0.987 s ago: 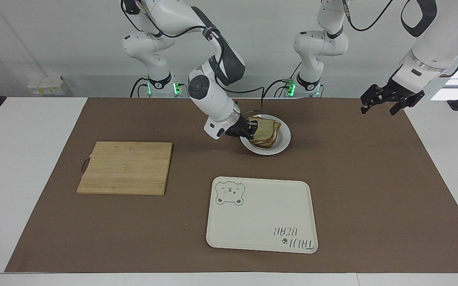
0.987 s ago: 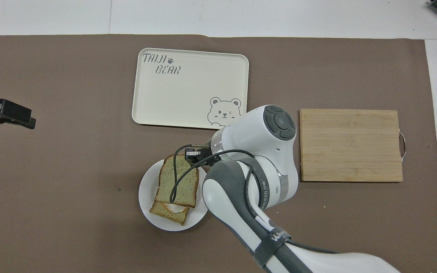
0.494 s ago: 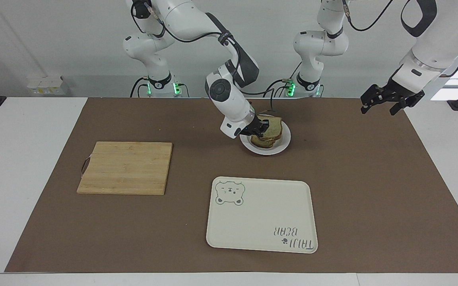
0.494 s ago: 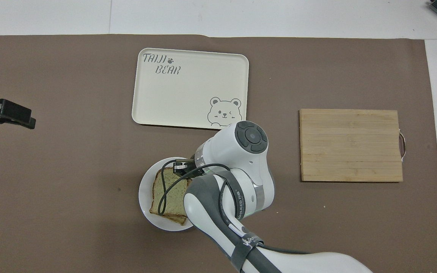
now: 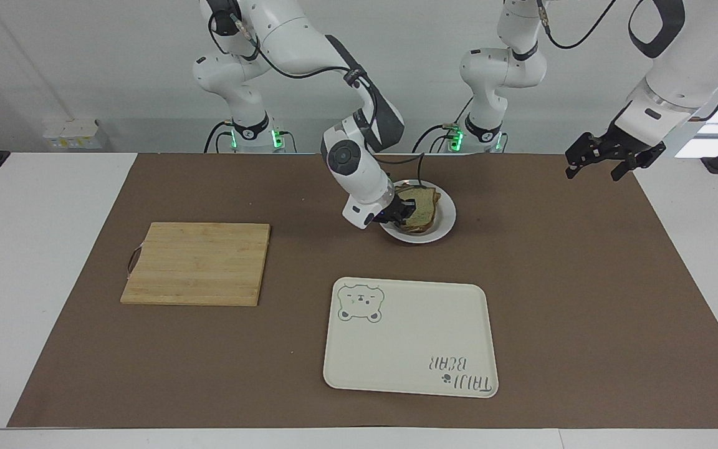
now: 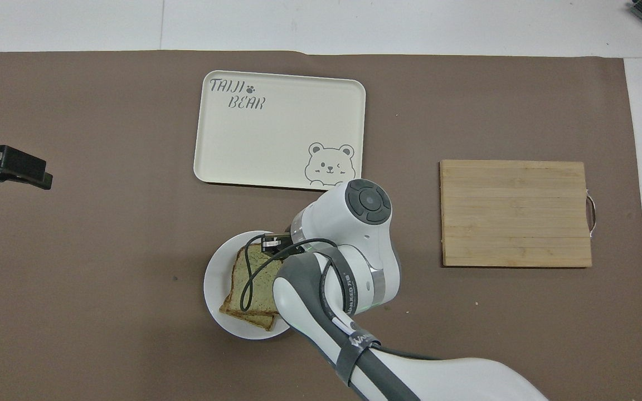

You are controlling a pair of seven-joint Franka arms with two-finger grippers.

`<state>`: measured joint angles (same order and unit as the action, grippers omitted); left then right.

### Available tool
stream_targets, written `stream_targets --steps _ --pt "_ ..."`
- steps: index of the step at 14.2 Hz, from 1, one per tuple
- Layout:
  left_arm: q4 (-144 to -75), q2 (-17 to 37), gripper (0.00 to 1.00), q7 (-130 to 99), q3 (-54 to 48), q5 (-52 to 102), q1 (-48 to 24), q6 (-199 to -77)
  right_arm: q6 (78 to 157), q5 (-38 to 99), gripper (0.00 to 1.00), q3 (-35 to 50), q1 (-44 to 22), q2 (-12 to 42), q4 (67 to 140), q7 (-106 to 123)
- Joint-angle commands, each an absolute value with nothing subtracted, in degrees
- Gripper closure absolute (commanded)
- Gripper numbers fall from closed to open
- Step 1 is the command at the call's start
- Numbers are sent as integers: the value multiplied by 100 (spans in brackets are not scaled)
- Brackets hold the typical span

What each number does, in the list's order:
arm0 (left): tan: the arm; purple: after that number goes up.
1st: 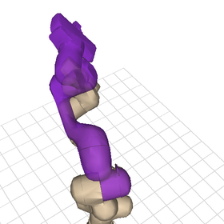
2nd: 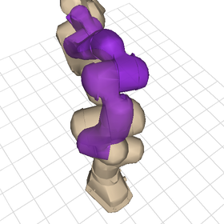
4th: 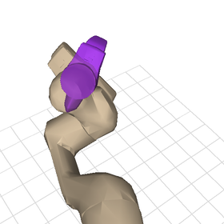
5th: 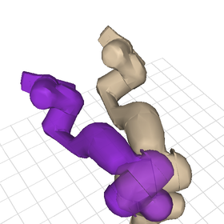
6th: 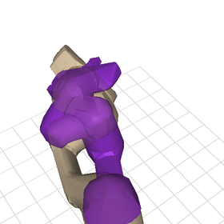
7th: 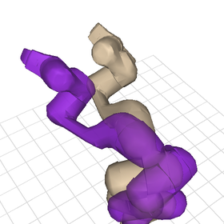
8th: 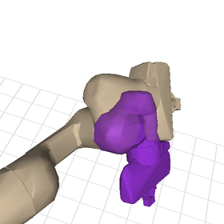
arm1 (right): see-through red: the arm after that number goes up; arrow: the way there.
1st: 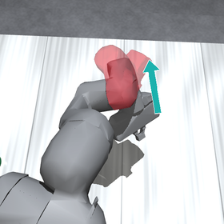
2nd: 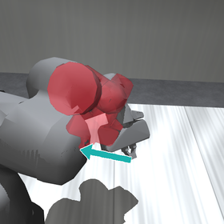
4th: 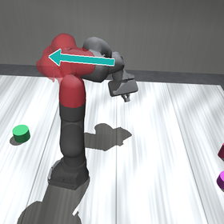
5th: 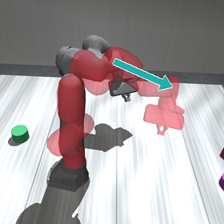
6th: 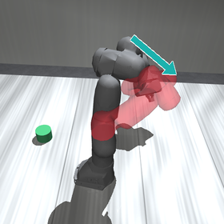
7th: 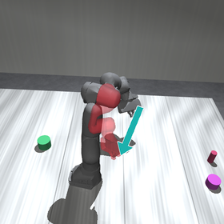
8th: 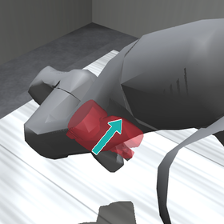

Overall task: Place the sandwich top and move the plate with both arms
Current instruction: 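Lower the bread onto the egg toast and open the right gripper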

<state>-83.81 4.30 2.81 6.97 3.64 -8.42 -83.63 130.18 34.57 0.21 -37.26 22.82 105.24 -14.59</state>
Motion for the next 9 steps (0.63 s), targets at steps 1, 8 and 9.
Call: stream_targets --steps 1,8,9 --pt "-8499 299 0 237 668 272 -809 -8332 13253 3375 100 44 -3709 2250 10591 -1240" --pt "-8499 299 0 237 668 272 -809 -8332 13289 3209 0 26 -3806 2241 10468 -1239" --pt "-8499 299 0 237 668 272 -809 -8332 13289 2964 0 18 -3797 2198 10468 -1248"
